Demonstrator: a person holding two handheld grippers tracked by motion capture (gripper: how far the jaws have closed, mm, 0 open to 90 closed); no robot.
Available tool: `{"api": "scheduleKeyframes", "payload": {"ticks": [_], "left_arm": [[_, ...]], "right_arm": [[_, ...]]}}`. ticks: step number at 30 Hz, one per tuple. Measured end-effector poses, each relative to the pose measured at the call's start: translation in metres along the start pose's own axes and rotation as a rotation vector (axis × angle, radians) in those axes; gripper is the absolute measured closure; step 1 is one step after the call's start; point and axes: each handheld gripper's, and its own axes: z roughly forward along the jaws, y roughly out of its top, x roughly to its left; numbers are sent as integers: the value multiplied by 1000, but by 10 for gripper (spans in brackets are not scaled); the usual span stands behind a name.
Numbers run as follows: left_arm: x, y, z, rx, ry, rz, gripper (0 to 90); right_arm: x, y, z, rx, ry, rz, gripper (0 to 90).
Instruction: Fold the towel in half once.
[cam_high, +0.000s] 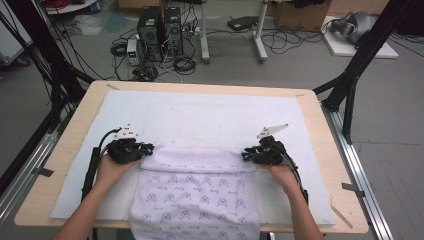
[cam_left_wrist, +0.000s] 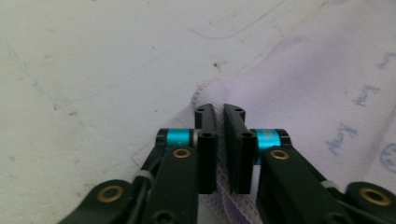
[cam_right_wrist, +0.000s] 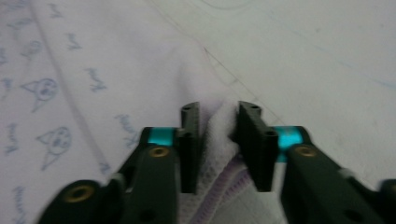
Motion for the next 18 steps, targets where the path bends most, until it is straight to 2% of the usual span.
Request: {"api": "scheduleKeyframes", "payload": {"ticks": [1, 3, 7, 10, 13, 16, 18], "left_arm": [[0, 1, -3, -13, 6, -2, 850], [-1, 2, -9, -38, 12, 5, 855], [-6, 5, -23, -96, 31, 15, 856], [-8, 6, -31, -121, 43, 18, 849], [-13, 6, -39, -144, 48, 38, 849], [-20, 6, -42, -138, 52, 66, 840], [-22, 4, -41, -125, 50, 74, 834]], "right_arm": [[2, 2, -3, -13, -13, -10, 754], [6, 5, -9, -43, -10, -22, 776], [13, 9, -20, -72, -23, -58, 776], [18, 10, -26, -85, -29, -72, 772], [25, 10, -33, -104, -32, -91, 758], [32, 10, -41, -132, -44, -117, 741], [34, 8, -43, -129, -45, -115, 749]]}}
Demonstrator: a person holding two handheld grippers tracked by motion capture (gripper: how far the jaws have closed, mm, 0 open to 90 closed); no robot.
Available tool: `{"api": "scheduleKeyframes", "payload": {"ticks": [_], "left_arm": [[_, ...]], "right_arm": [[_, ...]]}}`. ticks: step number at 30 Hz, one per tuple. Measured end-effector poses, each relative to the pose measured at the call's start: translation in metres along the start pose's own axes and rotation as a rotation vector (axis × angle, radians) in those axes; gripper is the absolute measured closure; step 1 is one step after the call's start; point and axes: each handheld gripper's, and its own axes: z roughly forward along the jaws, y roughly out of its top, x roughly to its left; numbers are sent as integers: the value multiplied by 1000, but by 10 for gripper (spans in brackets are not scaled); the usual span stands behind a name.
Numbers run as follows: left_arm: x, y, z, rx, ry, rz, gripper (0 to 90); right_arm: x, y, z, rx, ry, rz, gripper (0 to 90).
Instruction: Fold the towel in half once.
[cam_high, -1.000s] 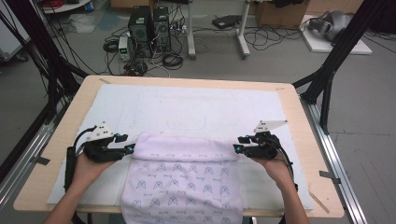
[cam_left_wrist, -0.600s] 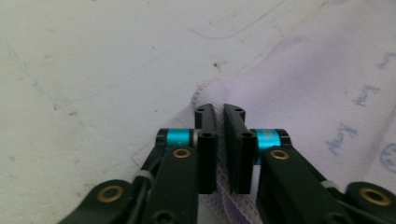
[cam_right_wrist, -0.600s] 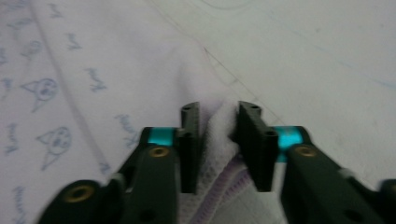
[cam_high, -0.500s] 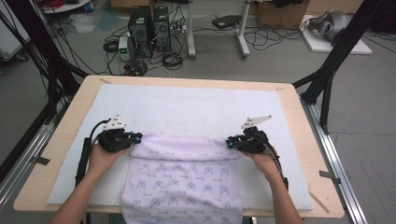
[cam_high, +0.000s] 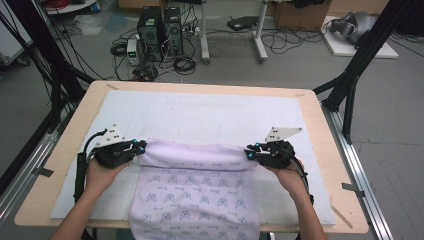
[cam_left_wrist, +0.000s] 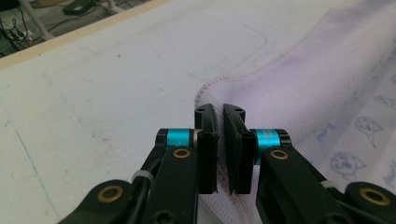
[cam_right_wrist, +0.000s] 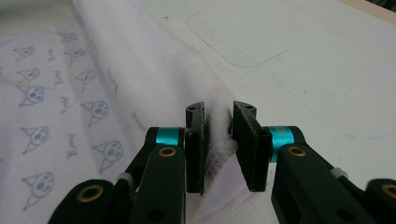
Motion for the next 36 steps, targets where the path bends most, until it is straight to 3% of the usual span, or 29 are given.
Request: {"api": "scheduleKeyframes", "payload": {"ticks": [5, 10, 15, 19, 23, 28, 33, 36], "left_arm": [[-8, -8, -4, 16, -1, 22, 825], [-19, -18, -18, -20, 1, 21, 821], [-39, -35, -37, -23, 2, 48, 802], [-55, -52, -50, -9, -19, 59, 790], [-61, -56, -57, 6, -49, 50, 663], [-50, -44, -50, -2, -43, 36, 561], [-29, -32, -29, 0, -30, -3, 560], [-17, -26, -13, 20, 2, -29, 536]], "right_arm": [[6, -8, -1, -2, 27, -9, 770], [19, -14, -9, -31, 47, -30, 776], [40, -25, -23, -54, 74, -56, 773], [59, -40, -31, -35, 109, -77, 751], [67, -50, -36, -23, 135, -69, 721], [55, -40, -35, -54, 120, -57, 675], [29, -28, -18, -8, 67, -21, 608], [12, -24, -5, 21, 28, 4, 551]]}}
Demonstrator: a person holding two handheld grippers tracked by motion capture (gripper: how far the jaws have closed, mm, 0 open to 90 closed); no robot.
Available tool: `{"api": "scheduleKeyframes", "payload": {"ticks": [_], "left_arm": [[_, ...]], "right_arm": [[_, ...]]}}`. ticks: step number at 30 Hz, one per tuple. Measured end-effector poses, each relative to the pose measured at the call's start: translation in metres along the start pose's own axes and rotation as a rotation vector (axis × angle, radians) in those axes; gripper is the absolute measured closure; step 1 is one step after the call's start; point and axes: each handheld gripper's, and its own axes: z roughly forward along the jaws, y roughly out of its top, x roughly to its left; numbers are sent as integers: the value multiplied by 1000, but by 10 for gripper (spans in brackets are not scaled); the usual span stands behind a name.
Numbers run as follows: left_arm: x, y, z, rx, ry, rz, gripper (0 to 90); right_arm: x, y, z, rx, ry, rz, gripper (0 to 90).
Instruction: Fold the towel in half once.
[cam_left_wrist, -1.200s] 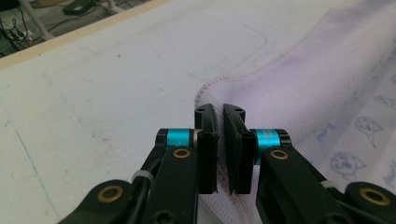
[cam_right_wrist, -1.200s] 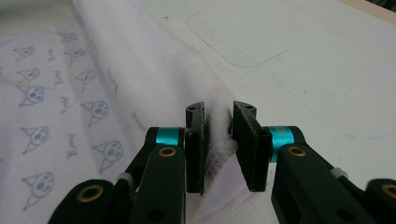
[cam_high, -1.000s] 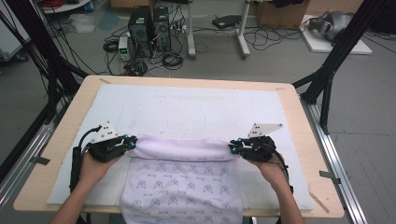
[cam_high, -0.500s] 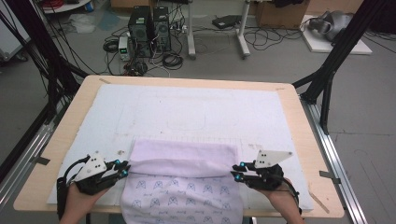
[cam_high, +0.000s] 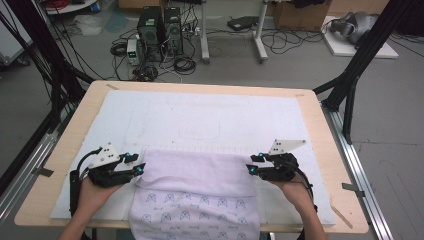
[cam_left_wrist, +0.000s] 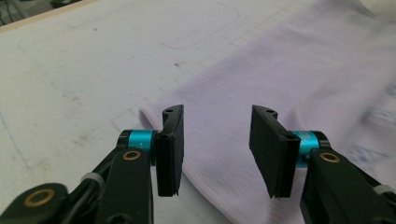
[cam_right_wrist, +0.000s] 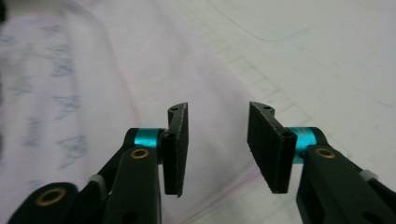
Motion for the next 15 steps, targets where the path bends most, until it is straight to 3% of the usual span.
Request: {"api": "scheduleKeyframes", "payload": {"ticks": [2, 4, 7, 10, 13, 15], "left_arm": [[8, 3, 12, 30, 37, -7, 502], [17, 2, 24, 49, 43, -43, 472], [26, -2, 39, 91, 56, -81, 440], [34, -9, 51, 158, 41, -123, 397], [34, -9, 51, 149, 40, -119, 400], [32, -9, 51, 152, 37, -100, 431]], "right_arm": [[-8, 1, 8, 18, -32, 9, 524], [-16, 2, 16, 32, -41, 37, 491], [-26, -2, 29, 77, -30, 55, 470], [-32, -6, 37, 110, -14, 73, 456], [-35, -8, 42, 120, -2, 92, 461], [-34, -9, 45, 137, 7, 71, 495]]}}
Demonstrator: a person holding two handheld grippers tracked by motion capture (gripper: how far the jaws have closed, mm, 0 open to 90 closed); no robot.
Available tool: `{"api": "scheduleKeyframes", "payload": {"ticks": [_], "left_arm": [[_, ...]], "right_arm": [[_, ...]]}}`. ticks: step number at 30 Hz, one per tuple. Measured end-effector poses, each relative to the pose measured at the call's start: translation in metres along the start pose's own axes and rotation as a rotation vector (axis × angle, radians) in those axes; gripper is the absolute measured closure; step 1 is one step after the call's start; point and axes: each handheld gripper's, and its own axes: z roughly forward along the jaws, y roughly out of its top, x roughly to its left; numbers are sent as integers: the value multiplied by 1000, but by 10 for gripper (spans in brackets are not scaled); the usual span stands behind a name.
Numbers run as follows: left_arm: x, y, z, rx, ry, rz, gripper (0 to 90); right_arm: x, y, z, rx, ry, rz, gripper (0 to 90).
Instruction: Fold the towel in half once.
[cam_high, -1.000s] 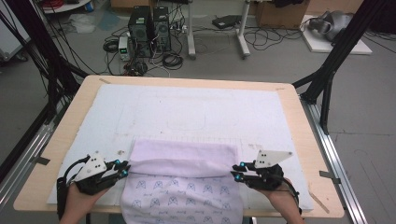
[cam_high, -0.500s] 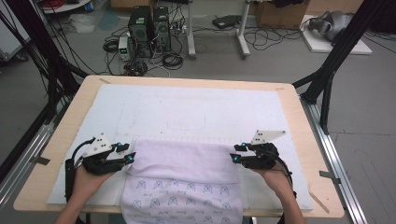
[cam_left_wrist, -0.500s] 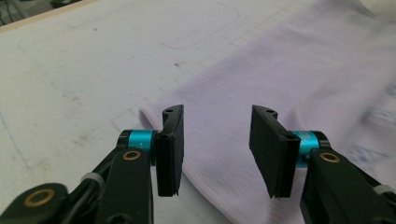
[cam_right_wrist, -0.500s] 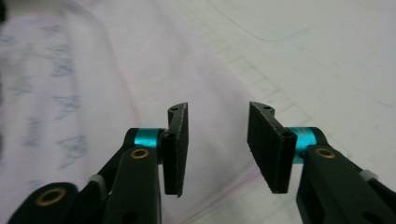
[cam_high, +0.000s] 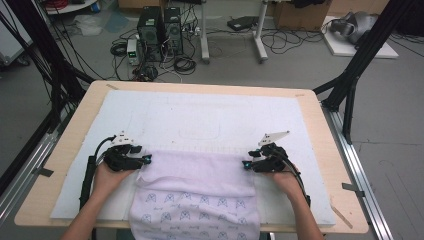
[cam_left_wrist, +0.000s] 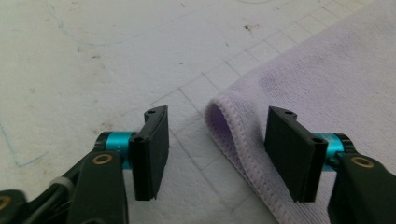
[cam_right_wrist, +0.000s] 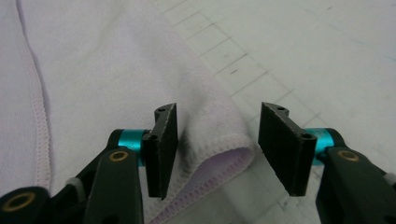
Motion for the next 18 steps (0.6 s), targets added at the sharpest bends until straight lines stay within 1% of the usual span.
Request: {"api": "scheduleKeyframes", "payload": {"ticks": [1, 2, 3, 4, 5, 6, 7, 8, 9, 10, 11, 12, 13, 15, 17, 18], "left_arm": [[-1, 0, -1, -1, -24, 7, 500], [-3, 0, 0, 0, -33, 16, 579], [-4, 1, 0, 2, -34, 26, 616], [-5, 1, -1, 7, -45, 31, 671], [-6, 2, -1, 11, -49, 35, 704], [-6, 3, -1, 12, -64, 36, 740], [-7, 3, -1, 15, -65, 39, 794], [-8, 4, -1, 17, -55, 59, 818], [-8, 5, -2, 10, -48, 64, 849], [-8, 7, -1, 18, -43, 67, 859], [-7, 11, 0, 27, -32, 81, 862], [-6, 15, 0, 22, -19, 94, 865], [-5, 21, 0, 1, -9, 90, 866], [1, 38, 0, -19, 2, 91, 868], [7, 55, 0, -33, 35, 96, 870], [13, 69, -1, -44, 53, 102, 870]], "right_arm": [[2, 0, 1, 3, -10, -11, 513], [4, 1, 2, 3, -13, -32, 564], [5, 1, 2, 5, -1, -35, 615], [7, 1, 3, 6, 4, -39, 652], [8, 2, 3, 5, 8, -51, 715], [9, 3, 4, 8, 23, -60, 756], [10, 4, 4, 10, 30, -72, 790], [11, 4, 4, 13, 33, -86, 812], [12, 5, 4, 19, 29, -97, 828], [12, 6, 4, 16, 24, -112, 835], [12, 7, 4, 15, 22, -111, 841], [11, 9, 4, 15, 15, -109, 843], [9, 11, 3, 10, -3, -112, 847], [1, 20, 0, -19, -27, -97, 850], [-9, 35, -7, -52, -61, -76, 851], [-13, 41, -10, -68, -73, -70, 851]]}}
